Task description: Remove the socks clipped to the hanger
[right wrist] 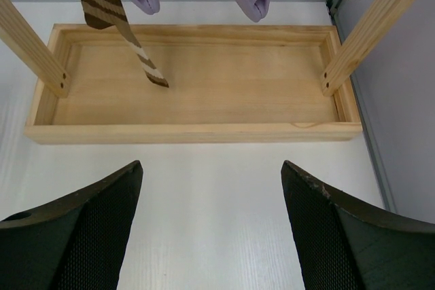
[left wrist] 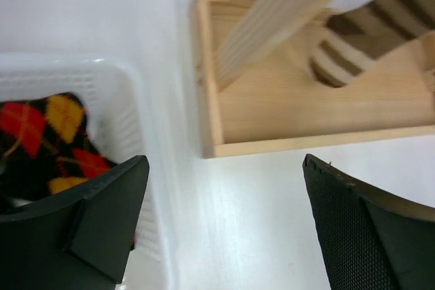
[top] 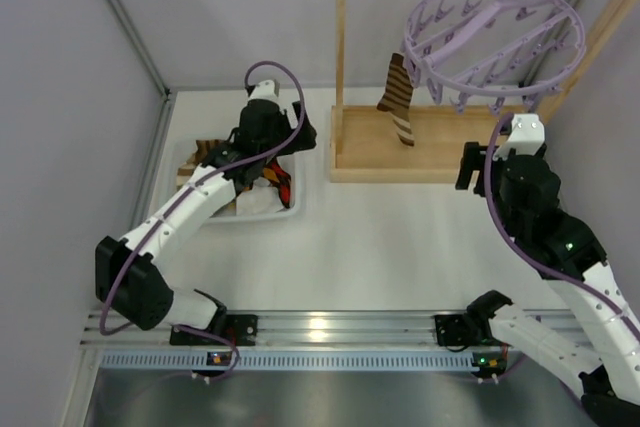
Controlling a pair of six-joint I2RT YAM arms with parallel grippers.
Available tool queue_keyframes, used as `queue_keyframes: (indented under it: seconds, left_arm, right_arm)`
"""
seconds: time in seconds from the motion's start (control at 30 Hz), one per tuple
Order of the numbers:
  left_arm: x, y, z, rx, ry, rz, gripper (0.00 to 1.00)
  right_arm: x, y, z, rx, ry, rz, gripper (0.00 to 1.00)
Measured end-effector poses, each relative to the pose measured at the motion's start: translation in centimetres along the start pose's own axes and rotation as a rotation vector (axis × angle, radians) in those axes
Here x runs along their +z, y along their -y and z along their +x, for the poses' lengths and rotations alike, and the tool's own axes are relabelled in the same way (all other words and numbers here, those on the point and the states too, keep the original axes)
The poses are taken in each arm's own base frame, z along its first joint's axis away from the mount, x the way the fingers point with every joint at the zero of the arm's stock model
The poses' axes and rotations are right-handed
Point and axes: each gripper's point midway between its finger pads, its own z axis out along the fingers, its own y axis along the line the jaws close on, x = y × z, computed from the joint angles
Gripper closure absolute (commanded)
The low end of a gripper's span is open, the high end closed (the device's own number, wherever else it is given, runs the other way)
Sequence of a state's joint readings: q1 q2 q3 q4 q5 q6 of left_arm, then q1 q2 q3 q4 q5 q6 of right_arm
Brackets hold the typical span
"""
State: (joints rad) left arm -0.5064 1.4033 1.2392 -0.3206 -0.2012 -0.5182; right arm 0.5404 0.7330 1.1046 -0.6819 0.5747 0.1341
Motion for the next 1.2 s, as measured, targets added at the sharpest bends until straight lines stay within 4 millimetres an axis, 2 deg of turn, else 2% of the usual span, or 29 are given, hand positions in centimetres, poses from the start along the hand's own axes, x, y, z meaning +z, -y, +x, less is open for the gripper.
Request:
queue_keyframes:
  seconds: [0.1, 0.3, 0.5, 0.6, 0.67, 0.8, 0.87, 0.9, 0.93, 1.2]
  left_arm:
    - [-0.9, 4.2, -0.3, 0.024, 0.015, 0.170, 0.01]
    - [-0.9, 12.0, 1.5, 0.130, 0.018, 0.484, 0.01]
    - [1.9, 16.9, 6.9, 0.294, 0.010, 0.534, 0.01]
    - [3.3, 19.1, 8.8, 0.343, 0.035, 0.521, 0.01]
    - [4.5, 19.9, 9.2, 0.350, 0.065, 0.504, 0.01]
    - [8.3, 20.6, 8.4, 0.346, 0.145, 0.446, 0.01]
    - [10.2, 20.8, 8.1, 0.347, 0.180, 0.419, 0.01]
    - [11.3, 20.9, 8.1, 0.350, 0.199, 0.402, 0.01]
    - [12.3, 20.8, 8.1, 0.354, 0.213, 0.384, 0.01]
    - [19.6, 19.9, 8.5, 0.420, 0.285, 0.258, 0.01]
  right_arm:
    - [-0.3, 0.2, -0.1, 0.007, 0.008, -0.001, 0.21]
    - [-1.6, 0.9, -0.6, 0.037, 0.042, -0.007, 0.20]
    - [-3.3, 1.6, -1.4, 0.077, 0.094, -0.032, 0.19]
    - [-3.8, 1.5, -1.5, 0.086, 0.104, -0.055, 0.19]
    - [-4.1, 1.4, -1.5, 0.088, 0.108, -0.070, 0.19]
    - [-4.8, 1.6, -1.6, 0.098, 0.124, -0.088, 0.18]
    - [-5.1, 1.5, -1.7, 0.104, 0.133, -0.101, 0.11]
    - [-5.3, 1.5, -1.8, 0.107, 0.138, -0.109, 0.05]
    - [-5.5, 1.5, -1.8, 0.110, 0.143, -0.114, 0.04]
    - [-6.4, 1.3, -1.9, 0.126, 0.170, -0.158, 0.01]
